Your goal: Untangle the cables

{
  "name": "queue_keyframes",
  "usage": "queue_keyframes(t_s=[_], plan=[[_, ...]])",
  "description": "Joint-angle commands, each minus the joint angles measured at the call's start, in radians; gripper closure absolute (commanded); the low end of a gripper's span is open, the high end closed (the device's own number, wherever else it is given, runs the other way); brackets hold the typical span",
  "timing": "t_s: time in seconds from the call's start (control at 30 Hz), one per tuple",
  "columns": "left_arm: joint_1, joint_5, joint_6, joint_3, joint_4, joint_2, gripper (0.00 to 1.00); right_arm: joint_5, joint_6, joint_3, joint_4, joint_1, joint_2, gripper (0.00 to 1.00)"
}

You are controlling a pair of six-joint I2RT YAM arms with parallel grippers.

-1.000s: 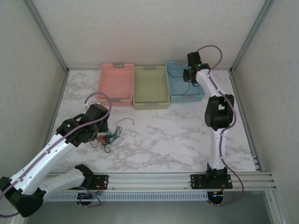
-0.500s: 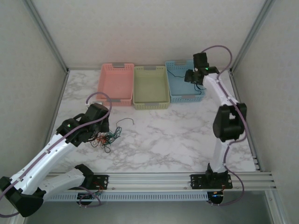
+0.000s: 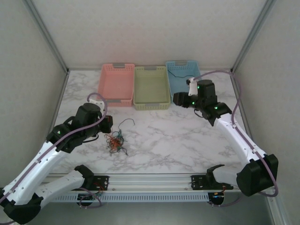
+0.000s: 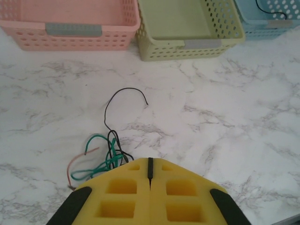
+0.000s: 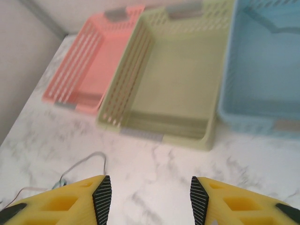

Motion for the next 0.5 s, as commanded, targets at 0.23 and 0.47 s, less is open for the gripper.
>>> queue_keyframes(t_s=[0.23,0.47], plan=[[0.008,0.050,0.062,0.013,-0.005,-0.033,1.00,-0.083,0.000,-0.102,0.042,0.107,-0.131,0.49],[0.008,0.104,0.085,0.033,0.033,-0.044,1.00,-0.135,-0.035,-0.124,0.065,0.161,-0.154,0.49]])
